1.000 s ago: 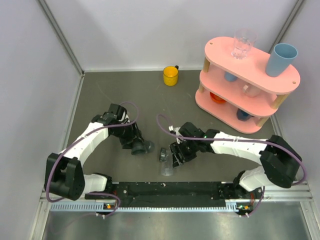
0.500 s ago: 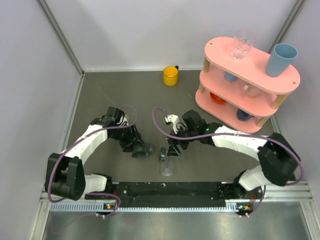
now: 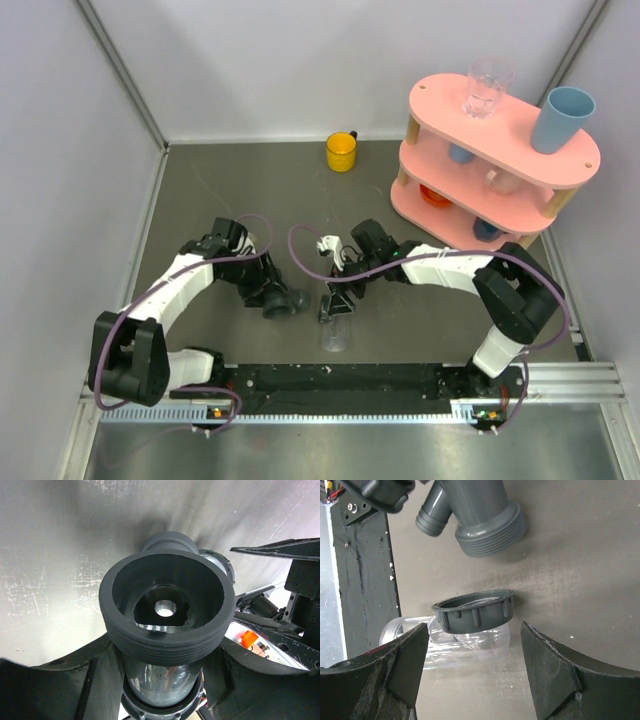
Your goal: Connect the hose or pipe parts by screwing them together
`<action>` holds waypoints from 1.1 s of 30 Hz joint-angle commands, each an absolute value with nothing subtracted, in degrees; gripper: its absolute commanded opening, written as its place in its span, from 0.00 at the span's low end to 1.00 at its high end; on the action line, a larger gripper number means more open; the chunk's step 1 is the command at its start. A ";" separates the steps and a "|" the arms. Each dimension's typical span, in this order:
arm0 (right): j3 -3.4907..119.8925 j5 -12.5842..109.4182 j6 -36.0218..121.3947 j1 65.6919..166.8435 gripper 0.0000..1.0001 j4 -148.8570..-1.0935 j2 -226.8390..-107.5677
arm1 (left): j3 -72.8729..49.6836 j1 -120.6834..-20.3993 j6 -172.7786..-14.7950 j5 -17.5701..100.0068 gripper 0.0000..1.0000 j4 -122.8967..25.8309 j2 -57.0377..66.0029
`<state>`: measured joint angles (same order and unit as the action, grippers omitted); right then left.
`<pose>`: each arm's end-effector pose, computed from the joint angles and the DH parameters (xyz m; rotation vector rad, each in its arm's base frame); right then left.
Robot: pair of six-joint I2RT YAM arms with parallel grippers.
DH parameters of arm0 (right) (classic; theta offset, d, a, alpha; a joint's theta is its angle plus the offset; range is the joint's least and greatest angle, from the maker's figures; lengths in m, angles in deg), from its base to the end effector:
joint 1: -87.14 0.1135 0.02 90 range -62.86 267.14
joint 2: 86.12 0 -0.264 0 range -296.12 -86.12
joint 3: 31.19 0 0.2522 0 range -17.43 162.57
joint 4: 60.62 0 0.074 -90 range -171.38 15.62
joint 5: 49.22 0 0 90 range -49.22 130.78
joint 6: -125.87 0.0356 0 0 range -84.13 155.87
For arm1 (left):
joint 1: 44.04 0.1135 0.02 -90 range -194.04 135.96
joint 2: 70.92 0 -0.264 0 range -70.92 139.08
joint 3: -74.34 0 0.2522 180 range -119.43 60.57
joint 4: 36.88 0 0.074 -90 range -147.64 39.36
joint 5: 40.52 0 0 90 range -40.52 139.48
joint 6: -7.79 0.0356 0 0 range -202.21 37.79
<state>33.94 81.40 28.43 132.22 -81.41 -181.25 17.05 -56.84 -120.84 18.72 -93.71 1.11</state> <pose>0.2137 0.2471 0.1721 -1.3903 2.0792 1.1536 0.2061 -0.0655 0.2012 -0.5297 2.8973 -0.9363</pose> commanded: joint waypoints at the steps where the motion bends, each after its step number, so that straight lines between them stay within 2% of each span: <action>1: 33.37 84.37 26.47 131.88 0.73 -75.35 -181.22 | 18.65 -56.61 -121.84 15.21 0.00 -90.63 -0.79; 9: 32.59 85.87 25.94 132.67 0.72 -74.82 -182.98 | 19.09 -56.61 -122.99 13.80 0.00 -89.48 -0.79; 21: 31.44 77.34 22.87 135.13 0.69 -71.92 -183.07 | 20.32 -56.70 -122.20 13.01 0.00 -88.87 -0.44; 33: 31.43 77.25 22.78 136.01 0.68 -69.72 -184.12 | 20.59 -56.70 -121.58 12.74 0.00 -88.61 0.71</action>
<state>31.27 77.27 23.86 134.91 -72.58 -183.07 20.41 -56.82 -122.57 14.30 -90.14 0.82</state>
